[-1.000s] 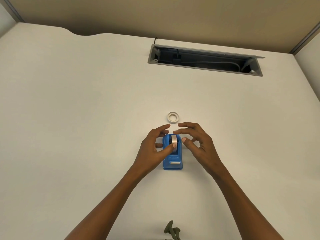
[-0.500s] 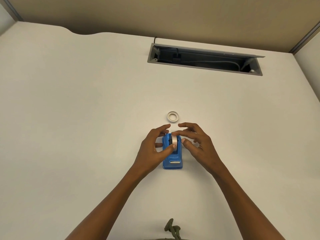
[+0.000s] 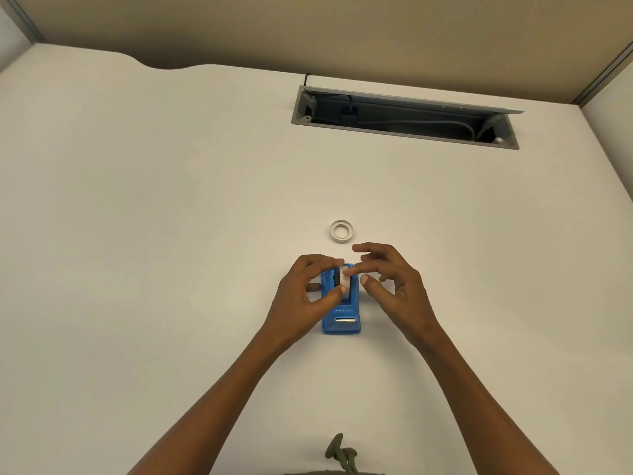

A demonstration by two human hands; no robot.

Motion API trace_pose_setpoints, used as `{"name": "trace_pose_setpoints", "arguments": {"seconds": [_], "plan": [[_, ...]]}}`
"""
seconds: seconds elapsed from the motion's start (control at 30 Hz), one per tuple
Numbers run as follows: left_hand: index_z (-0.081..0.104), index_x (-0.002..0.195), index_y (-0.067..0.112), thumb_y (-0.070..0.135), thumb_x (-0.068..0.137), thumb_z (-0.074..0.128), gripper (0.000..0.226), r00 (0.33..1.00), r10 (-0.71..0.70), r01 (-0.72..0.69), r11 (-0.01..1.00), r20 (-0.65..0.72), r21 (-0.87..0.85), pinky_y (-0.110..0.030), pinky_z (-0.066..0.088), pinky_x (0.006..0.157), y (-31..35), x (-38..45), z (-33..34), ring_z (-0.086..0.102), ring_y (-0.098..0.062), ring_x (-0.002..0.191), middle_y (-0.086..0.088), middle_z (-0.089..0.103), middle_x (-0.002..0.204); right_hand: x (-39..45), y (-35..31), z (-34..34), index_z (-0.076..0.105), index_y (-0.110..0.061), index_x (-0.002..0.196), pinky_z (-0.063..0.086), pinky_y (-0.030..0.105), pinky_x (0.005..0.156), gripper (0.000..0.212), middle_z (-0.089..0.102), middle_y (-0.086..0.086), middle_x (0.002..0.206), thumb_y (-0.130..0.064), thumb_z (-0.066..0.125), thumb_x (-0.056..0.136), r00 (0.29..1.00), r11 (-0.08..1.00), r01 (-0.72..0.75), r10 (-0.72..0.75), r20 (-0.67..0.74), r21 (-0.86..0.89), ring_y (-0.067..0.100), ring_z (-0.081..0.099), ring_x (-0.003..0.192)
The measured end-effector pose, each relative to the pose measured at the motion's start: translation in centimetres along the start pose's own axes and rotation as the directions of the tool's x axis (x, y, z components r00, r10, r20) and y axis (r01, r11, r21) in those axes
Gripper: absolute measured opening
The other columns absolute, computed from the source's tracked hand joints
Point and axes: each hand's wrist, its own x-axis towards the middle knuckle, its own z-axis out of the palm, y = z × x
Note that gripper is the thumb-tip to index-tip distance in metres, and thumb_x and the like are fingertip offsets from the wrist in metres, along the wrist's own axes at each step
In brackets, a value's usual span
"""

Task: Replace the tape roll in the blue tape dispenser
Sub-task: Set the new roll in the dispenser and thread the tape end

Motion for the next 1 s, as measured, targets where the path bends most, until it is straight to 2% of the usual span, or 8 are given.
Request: {"name": "trace_pose_setpoints", "arguments": {"seconds": [0.13, 0.2, 0.33, 0.43, 0.53, 0.67, 0.87, 1.0], "plan": [[0.054, 0.122, 0.025, 0.019, 0.082, 0.068, 0.043, 1.0, -0.012, 0.012, 1.0, -0.01, -0.01, -0.027, 0.052, 0.09, -0.3, 0.0, 0.1, 0.054, -0.012, 0.111, 0.001, 0.055, 0.124, -0.1, 0.1, 0.2, 0.073, -0.016, 0.098, 0.039, 0.002, 0.08, 0.029, 0.056, -0.002, 0.125, -0.014, 0.052, 0.079, 1.0, 0.999, -0.01, 0.011, 0.019, -0.037, 0.009, 0.052, 0.109], [0.048, 0.124, 0.029, 0.02, 0.081, 0.069, 0.049, 1.0, -0.026, 0.026, 0.999, -0.012, -0.025, -0.02, 0.049, 0.087, -0.4, 0.1, 0.2, 0.054, -0.011, 0.111, 0.002, 0.054, 0.126, -0.1, 0.2, 0.3, 0.072, -0.017, 0.102, 0.039, 0.001, 0.08, 0.03, 0.055, -0.004, 0.124, -0.015, 0.053, 0.078, 1.0, 0.999, -0.012, 0.013, 0.019, -0.048, 0.005, 0.051, 0.107], [0.046, 0.127, 0.027, 0.024, 0.078, 0.07, 0.055, 1.0, -0.019, 0.019, 0.999, -0.012, -0.039, -0.018, 0.048, 0.086, -0.8, 0.1, 0.4, 0.054, -0.013, 0.111, 0.001, 0.054, 0.126, 0.1, 0.6, 0.3, 0.068, -0.024, 0.109, 0.038, 0.0, 0.08, 0.031, 0.052, -0.01, 0.123, -0.013, 0.056, 0.082, 0.999, 0.997, -0.032, 0.035, 0.042, -0.074, -0.008, 0.049, 0.104], [0.045, 0.127, 0.027, 0.021, 0.079, 0.07, 0.054, 1.0, -0.02, 0.02, 0.999, -0.018, -0.033, -0.01, 0.049, 0.08, -0.9, 0.2, 0.4, 0.054, -0.01, 0.109, 0.004, 0.054, 0.124, 0.2, 0.7, 0.4, 0.067, -0.024, 0.111, 0.039, -0.001, 0.08, 0.03, 0.052, -0.008, 0.124, -0.014, 0.055, 0.085, 0.998, 0.996, -0.047, 0.051, 0.045, -0.076, -0.01, 0.049, 0.104], [0.047, 0.122, 0.031, 0.027, 0.078, 0.07, 0.049, 1.0, -0.006, 0.005, 0.999, -0.012, -0.038, -0.009, 0.049, 0.08, -0.9, 0.2, 0.3, 0.054, -0.006, 0.106, 0.007, 0.055, 0.12, 0.2, 0.7, 0.3, 0.067, -0.02, 0.112, 0.042, 0.006, 0.081, 0.028, 0.053, -0.003, 0.127, -0.011, 0.056, 0.088, 0.997, 0.995, -0.05, 0.054, 0.047, -0.085, -0.005, 0.051, 0.104], [0.047, 0.101, 0.046, 0.038, 0.073, 0.063, 0.034, 1.0, 0.003, -0.004, 1.0, -0.025, -0.029, -0.006, 0.047, 0.077, -0.7, 0.2, 0.3, 0.055, 0.003, 0.1, 0.023, 0.053, 0.106, 0.2, 0.5, 0.2, 0.068, -0.017, 0.112, 0.042, 0.018, 0.08, 0.026, 0.055, -0.001, 0.128, -0.012, 0.061, 0.087, 0.994, 0.995, -0.095, 0.097, 0.054, -0.039, 0.002, 0.052, 0.107], [0.048, 0.1, 0.051, 0.038, 0.073, 0.066, 0.034, 0.999, 0.039, -0.04, 0.999, -0.024, -0.036, -0.008, 0.049, 0.079, -0.9, 0.2, 0.2, 0.054, 0.007, 0.102, 0.023, 0.053, 0.108, 0.5, 0.4, 0.2, 0.066, -0.021, 0.115, 0.039, 0.001, 0.075, 0.034, 0.057, -0.004, 0.125, -0.023, 0.069, 0.082, 0.985, 0.991, -0.123, 0.127, 0.116, -0.046, 0.008, 0.051, 0.114], [0.046, 0.102, 0.051, 0.035, 0.073, 0.067, 0.039, 0.999, 0.053, -0.053, 0.998, -0.014, -0.024, -0.009, 0.049, 0.08, -1.1, 0.1, 0.2, 0.054, 0.005, 0.102, 0.023, 0.052, 0.109, 0.8, 0.3, 0.3, 0.068, -0.018, 0.11, 0.039, 0.001, 0.072, 0.031, 0.061, -0.002, 0.119, -0.02, 0.072, 0.079, 0.988, 0.992, -0.122, 0.125, 0.088, -0.038, 0.005, 0.055, 0.106]]}}
